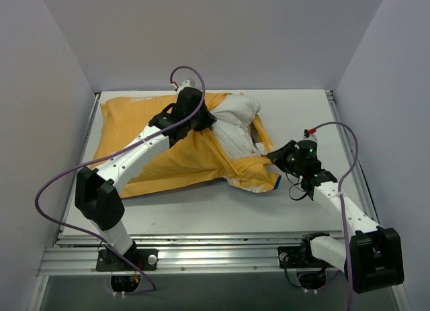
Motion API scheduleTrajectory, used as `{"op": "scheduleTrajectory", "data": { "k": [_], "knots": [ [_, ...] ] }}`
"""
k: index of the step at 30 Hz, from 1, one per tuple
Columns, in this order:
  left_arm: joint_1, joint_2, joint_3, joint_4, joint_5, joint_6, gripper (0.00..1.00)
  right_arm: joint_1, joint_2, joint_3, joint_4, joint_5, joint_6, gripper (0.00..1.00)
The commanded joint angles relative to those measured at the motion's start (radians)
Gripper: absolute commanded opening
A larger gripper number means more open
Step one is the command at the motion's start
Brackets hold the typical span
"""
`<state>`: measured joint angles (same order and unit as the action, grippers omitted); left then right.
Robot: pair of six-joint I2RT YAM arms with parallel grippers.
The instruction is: Remove the pillowcase from the pillow
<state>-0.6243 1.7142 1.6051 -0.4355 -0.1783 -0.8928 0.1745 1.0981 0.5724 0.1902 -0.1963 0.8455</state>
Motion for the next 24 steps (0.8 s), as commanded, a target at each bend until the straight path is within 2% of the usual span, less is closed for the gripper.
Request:
{"op": "scheduleTrajectory", "data": {
  "k": [1, 4, 10, 14, 15, 17, 19, 20, 24],
  "knots": [
    [0.123, -0.186, 0.078, 0.181, -0.473, -0.076, 0.02, -0.107, -0.014, -0.091, -0.235, 0.212, -0.121, 0.00],
    [0.138, -0.226, 0.044, 0.221, -0.544, -0.107, 0.02, -0.118, -0.020, -0.114, -0.225, 0.207, -0.129, 0.00],
    [0.176, -0.226, 0.099, 0.230, -0.599, -0.103, 0.02, -0.151, -0.073, -0.140, -0.232, 0.192, -0.149, 0.00],
    [0.170, -0.237, 0.063, 0.308, -0.673, -0.095, 0.02, -0.168, -0.138, -0.140, -0.190, 0.069, -0.187, 0.00],
    [0.161, -0.241, 0.040, 0.349, -0.668, -0.080, 0.02, -0.168, -0.177, -0.140, -0.149, -0.025, -0.213, 0.00],
    [0.141, -0.235, -0.019, 0.470, -0.592, -0.002, 0.02, -0.168, -0.205, -0.120, -0.089, -0.128, -0.232, 0.00],
    [0.080, -0.226, -0.040, 0.484, -0.547, 0.060, 0.02, -0.170, -0.221, -0.092, -0.063, -0.250, -0.246, 0.00],
    [0.057, -0.220, -0.054, 0.516, -0.479, 0.136, 0.02, -0.168, -0.221, -0.060, -0.057, -0.276, -0.247, 0.00],
    [-0.040, -0.223, -0.145, 0.502, -0.305, 0.202, 0.02, -0.165, -0.193, 0.009, -0.031, -0.315, -0.247, 0.00]
  ]
}}
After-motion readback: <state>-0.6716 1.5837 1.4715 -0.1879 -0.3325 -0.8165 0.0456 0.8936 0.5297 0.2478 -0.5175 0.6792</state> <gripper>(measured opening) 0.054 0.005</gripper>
